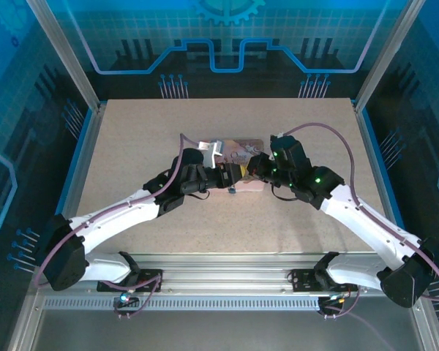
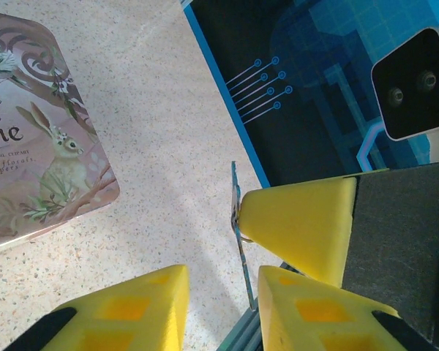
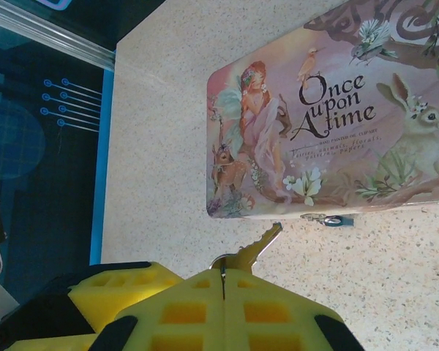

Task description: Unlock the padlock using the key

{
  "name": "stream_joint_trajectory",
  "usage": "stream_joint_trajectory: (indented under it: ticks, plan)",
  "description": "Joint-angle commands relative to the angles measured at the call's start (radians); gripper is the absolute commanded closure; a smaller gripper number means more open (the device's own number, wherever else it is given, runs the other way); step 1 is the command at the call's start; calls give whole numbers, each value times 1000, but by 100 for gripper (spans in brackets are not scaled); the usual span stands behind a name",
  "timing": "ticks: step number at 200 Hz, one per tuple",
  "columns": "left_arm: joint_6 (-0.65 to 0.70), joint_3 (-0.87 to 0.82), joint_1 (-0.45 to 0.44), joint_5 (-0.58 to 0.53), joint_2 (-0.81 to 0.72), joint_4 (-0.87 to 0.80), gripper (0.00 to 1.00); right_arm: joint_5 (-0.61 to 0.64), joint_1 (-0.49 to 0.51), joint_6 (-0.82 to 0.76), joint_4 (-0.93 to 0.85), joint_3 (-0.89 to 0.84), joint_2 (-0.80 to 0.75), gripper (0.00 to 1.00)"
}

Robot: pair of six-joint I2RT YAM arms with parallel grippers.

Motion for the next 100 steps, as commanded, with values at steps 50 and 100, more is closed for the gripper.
stream_joint_trajectory:
  ticks: [50,100]
  plan:
    - [28,27,3,24,0,22,100,14,19,13,30,19,-33,100]
    - [94,68,17,12,-24,-130,100,16,-11,-12,8,-38,-68,70]
